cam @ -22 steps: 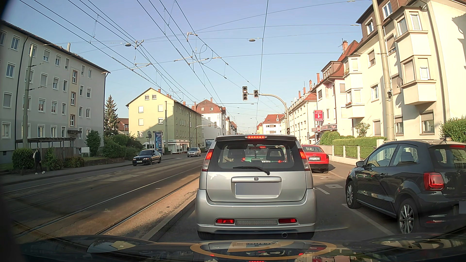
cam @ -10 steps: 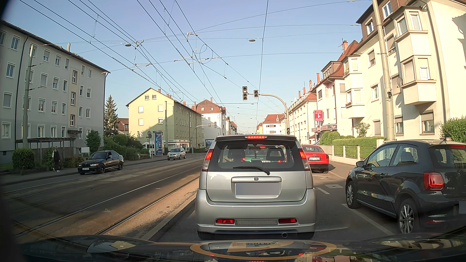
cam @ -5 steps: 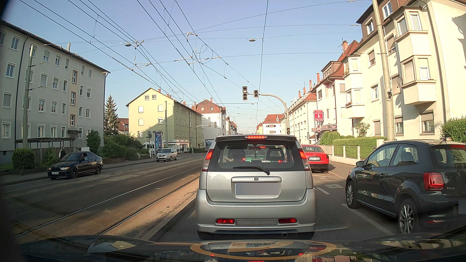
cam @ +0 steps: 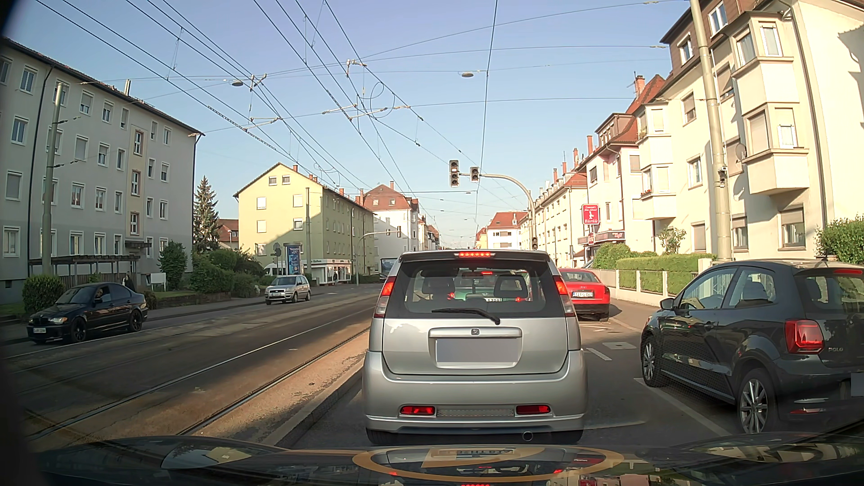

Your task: Follow the waypoints while adhering to traffic rules and regulations

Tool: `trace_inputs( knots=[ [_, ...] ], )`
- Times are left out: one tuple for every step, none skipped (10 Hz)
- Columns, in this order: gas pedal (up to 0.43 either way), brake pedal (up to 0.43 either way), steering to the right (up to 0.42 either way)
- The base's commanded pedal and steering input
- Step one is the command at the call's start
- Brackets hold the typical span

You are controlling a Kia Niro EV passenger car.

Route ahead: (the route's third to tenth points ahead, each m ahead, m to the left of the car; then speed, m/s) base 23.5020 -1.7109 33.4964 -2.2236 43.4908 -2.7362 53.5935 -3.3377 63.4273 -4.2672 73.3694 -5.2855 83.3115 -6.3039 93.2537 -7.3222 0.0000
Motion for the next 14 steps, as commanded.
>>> trace_inputs(
  knots=[
    [0.0, 0.238, -0.002],
    [0.0, 0.238, -0.002],
    [0.0, 0.238, -0.002],
    [0.0, 0.238, -0.002],
    [0.0, 0.238, -0.002],
    [0.0, 0.238, -0.002],
    [0.0, 0.238, -0.002],
    [0.0, 0.238, -0.002],
    [0.0, 0.238, -0.002],
    [0.0, 0.238, -0.002],
    [0.0, 0.238, -0.002],
    [0.0, 0.238, -0.002],
    [0.0, 0.238, -0.002],
    [0.0, 0.238, -0.002]
  ],
)
